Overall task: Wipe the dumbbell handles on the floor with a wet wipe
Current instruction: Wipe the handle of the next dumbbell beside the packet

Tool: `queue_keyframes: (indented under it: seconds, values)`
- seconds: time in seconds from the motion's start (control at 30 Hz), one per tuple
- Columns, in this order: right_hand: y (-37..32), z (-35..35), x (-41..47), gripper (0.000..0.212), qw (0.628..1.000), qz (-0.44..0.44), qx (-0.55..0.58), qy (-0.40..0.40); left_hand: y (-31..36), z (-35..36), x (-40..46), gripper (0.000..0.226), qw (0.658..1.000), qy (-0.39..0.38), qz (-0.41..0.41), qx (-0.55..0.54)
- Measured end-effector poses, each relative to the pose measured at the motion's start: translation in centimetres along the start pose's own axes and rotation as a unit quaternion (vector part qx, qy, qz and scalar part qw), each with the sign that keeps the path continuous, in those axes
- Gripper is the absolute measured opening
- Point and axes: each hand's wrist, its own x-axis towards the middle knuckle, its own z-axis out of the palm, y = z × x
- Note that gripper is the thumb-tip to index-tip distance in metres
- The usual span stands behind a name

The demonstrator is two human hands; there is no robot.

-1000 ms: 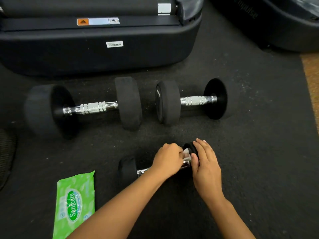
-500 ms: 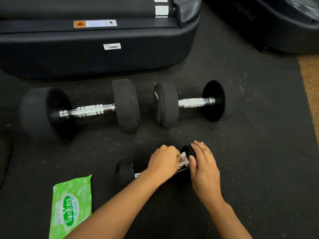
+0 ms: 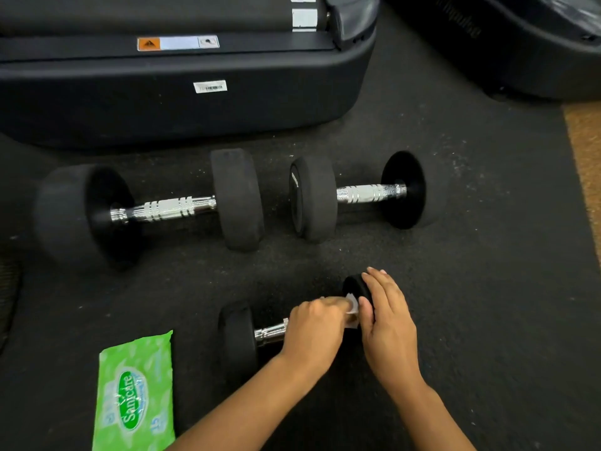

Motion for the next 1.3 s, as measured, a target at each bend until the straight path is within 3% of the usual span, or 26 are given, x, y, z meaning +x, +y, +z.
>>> queue_keyframes:
  seconds: [0.07, 0.17, 0.23, 0.37, 0.43, 0.53, 0.6, 0.73, 0.8, 0.93, 1.1, 1.3]
  values:
    - [0.1, 0.0, 0.1, 0.046, 1.000, -0.004, -0.002, -0.004, -0.8, 0.4, -0.2, 0.007, 1.000, 0.024, 0.014, 0.011]
    - [0.1, 0.0, 0.3, 0.047, 1.000, -0.004, 0.005, -0.009, -1.3, 0.8, -1.2, 0.030, 0.998, 0.036, 0.057, 0.011]
    - [0.1, 0.0, 0.2, 0.047, 1.000, -0.002, 0.006, -0.005, -1.0, 0.6, -1.2, 0.032, 0.995, 0.039, 0.089, 0.035]
    - [0.0, -0.1, 0.1, 0.048, 1.000, -0.011, -0.003, -0.006, -1.0, -0.6, 0.2, 0.012, 0.998, -0.028, -0.037, 0.040]
    - [0.0, -0.1, 0.1, 0.048, 1.000, -0.009, 0.000, -0.004, -1.5, -0.7, -0.2, 0.009, 0.997, -0.029, -0.046, 0.050]
    - [0.0, -0.1, 0.2, 0.047, 1.000, -0.006, 0.008, -0.002, -1.4, 0.4, -1.3, 0.018, 0.998, 0.019, 0.062, 0.019]
    - [0.1, 0.0, 0.2, 0.047, 1.000, -0.010, 0.004, -0.005, -0.9, 0.4, -0.8, 0.025, 0.996, 0.007, 0.083, 0.024]
    - [-0.1, -0.2, 0.4, 0.043, 1.000, -0.006, -0.002, -0.012, -1.1, -0.9, 0.4, 0.024, 0.997, -0.021, -0.065, 0.033]
    - [-0.1, -0.2, 0.3, 0.043, 1.000, -0.004, 0.000, -0.010, -1.1, -1.0, 0.0, 0.026, 0.996, -0.014, -0.088, 0.030]
    - [0.0, -0.1, 0.0, 0.047, 1.000, -0.002, 0.003, -0.005, -0.1, 1.0, -0.6, 0.011, 0.998, 0.043, 0.027, 0.030]
    - [0.1, 0.0, 0.2, 0.048, 1.000, -0.003, 0.004, -0.007, -2.1, 1.9, -2.1, 0.030, 0.968, 0.115, 0.213, 0.073]
    - [0.2, 0.3, 0.1, 0.048, 0.999, -0.016, -0.034, 0.008, -2.0, 2.2, -2.1, 0.031, 0.962, 0.132, 0.220, 0.097]
